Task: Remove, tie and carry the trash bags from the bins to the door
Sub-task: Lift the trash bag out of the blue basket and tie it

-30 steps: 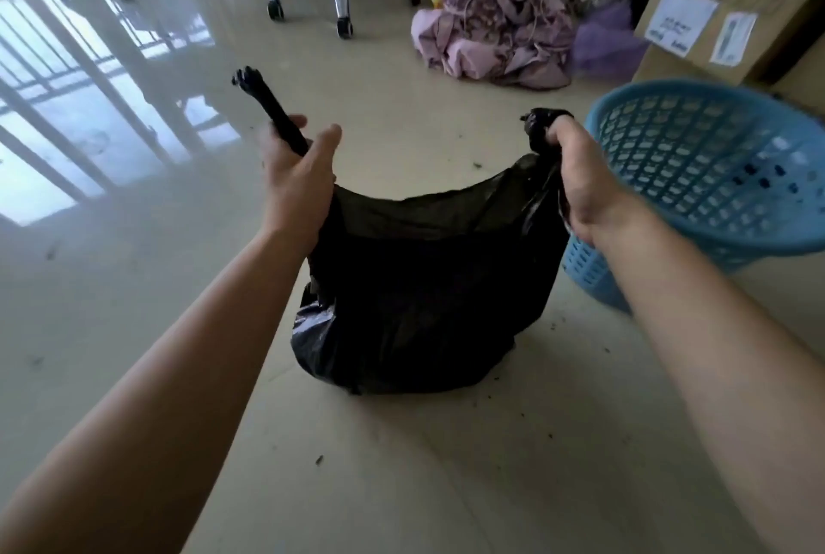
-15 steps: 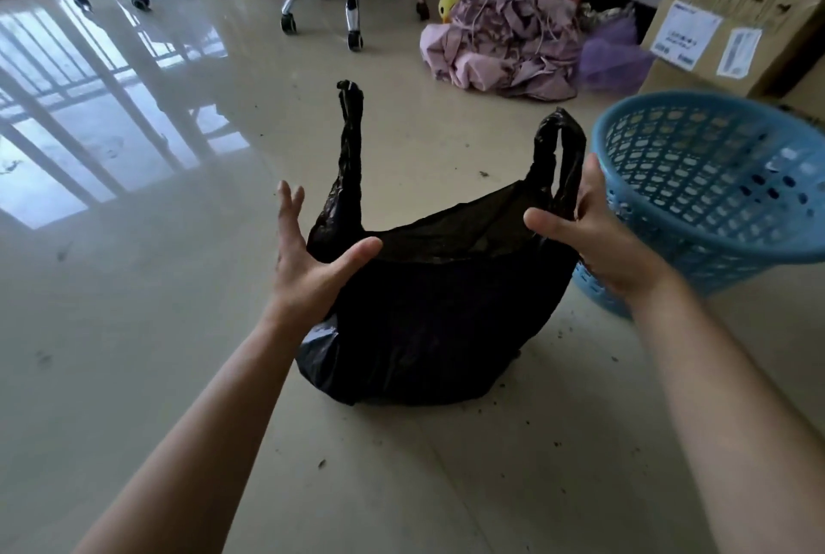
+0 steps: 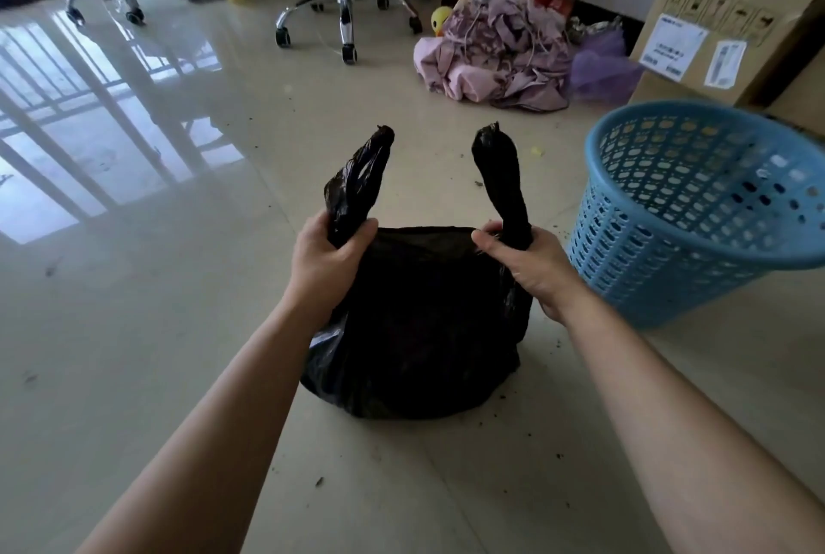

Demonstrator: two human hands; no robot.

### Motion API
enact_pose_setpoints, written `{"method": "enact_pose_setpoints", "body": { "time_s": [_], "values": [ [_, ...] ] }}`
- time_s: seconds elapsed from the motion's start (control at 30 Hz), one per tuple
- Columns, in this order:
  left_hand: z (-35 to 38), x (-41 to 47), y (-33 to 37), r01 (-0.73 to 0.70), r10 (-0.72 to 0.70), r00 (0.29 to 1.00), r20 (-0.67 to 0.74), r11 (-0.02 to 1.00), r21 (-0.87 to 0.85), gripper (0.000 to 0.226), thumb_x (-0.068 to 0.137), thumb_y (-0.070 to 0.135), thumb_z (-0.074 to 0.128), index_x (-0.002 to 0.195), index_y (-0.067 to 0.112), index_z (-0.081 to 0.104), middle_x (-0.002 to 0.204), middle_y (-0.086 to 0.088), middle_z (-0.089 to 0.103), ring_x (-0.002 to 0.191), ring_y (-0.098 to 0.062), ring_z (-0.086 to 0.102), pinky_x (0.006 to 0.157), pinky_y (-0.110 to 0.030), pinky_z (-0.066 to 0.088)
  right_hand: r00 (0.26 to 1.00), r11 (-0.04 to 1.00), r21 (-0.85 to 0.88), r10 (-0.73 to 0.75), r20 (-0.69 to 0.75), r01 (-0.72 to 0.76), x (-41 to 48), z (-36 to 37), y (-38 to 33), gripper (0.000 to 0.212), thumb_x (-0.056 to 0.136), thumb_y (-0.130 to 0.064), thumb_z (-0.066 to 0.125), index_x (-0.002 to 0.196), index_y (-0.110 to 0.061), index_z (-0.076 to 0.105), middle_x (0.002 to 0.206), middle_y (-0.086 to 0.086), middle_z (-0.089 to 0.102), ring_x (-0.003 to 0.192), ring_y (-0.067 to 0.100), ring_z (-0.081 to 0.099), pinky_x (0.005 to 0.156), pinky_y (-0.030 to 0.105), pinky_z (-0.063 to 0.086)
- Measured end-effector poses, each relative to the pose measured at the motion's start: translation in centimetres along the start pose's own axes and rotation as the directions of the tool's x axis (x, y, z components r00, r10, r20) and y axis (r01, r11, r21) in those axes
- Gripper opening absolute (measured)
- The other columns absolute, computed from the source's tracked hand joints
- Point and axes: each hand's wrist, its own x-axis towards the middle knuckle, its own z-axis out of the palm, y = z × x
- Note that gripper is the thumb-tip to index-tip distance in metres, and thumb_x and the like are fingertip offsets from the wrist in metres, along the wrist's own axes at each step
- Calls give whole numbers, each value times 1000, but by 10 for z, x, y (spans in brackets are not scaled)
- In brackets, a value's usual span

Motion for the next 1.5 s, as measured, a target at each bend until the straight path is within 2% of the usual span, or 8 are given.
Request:
{"method": "enact_pose_setpoints", "body": {
  "time_s": [0.17, 0.3, 0.4, 0.83, 1.0, 1.17, 1.3, 1.5],
  "values": [
    [1, -7, 22, 120, -93, 993, 78, 842, -527, 14, 97, 21, 63, 92, 8, 61, 73, -4, 68, 70, -20, 65, 80, -39, 57, 991, 988, -90, -131, -8, 129, -4, 9, -25, 50, 92, -55, 59, 84, -6, 52, 72, 0, 50, 65, 8, 50, 63, 23, 40],
    [5, -6, 26, 261, -189, 965, 180, 672, -693, 22, 96, 30, 65, 87, 12, 53, 56, 3, 23, 47, -12, 28, 64, -33, 50, 970, 887, -394, -209, 121, 240, -9, 11, -35, 36, 97, -42, 56, 71, -19, 45, 59, -8, 45, 50, 5, 42, 51, 22, 33],
    [8, -11, 20, 334, -175, 940, 292, 638, -694, 55, 83, 46, 74, 115, 3, 60, 57, 5, 18, 48, -10, 25, 64, -28, 48, 964, 792, -554, -176, 199, 259, -17, 19, -33, 29, 96, -38, 54, 74, -20, 48, 67, -3, 55, 62, 16, 53, 59, 35, 40],
    [0, -13, 19, 281, -231, 959, 163, 719, -636, 24, 94, 24, 66, 77, 17, 52, 52, 4, 25, 39, -8, 31, 46, -24, 43, 882, 709, -539, -275, 382, 455, -23, 15, -17, 44, 95, -62, 44, 83, -23, 60, 79, -2, 56, 75, 11, 57, 67, 32, 46],
    [-10, -8, -3, 414, -203, 868, 452, 799, -436, 54, 74, 22, 86, 116, 12, 54, 64, 6, 33, 47, -7, 29, 43, -21, 33, 891, 720, -532, -304, 336, 446, -20, 9, -18, 38, 101, -52, 38, 85, -21, 53, 76, -5, 56, 70, 13, 57, 61, 31, 43],
    [-13, -13, -6, 370, -132, 742, 657, 898, -237, 29, 71, 27, 85, 80, 20, 58, 62, 2, 22, 44, -8, 25, 39, -19, 27, 844, 637, -591, -191, 502, 495, -25, 16, -21, 41, 99, -60, 36, 100, -25, 58, 88, -5, 62, 81, 15, 61, 70, 36, 49],
    [-8, -20, -4, 430, -193, 730, 655, 875, -222, 53, 85, 48, 69, 120, 10, 61, 65, 2, 14, 51, -12, 13, 44, -25, 17, 829, 485, -698, -110, 549, 527, -29, 26, -24, 43, 102, -56, 31, 95, -20, 53, 86, -1, 58, 78, 21, 57, 69, 39, 47],
    [-5, -25, -3, 534, -211, 703, 680, 788, -307, 26, 98, 37, 52, 100, 14, 64, 63, 2, 15, 48, -11, 15, 44, -23, 20, 850, 772, -558, 42, 524, 305, -24, 17, -21, 40, 81, -60, 69, 106, -30, 62, 93, -7, 68, 85, 10, 67, 77, 30, 56]
  ]
}}
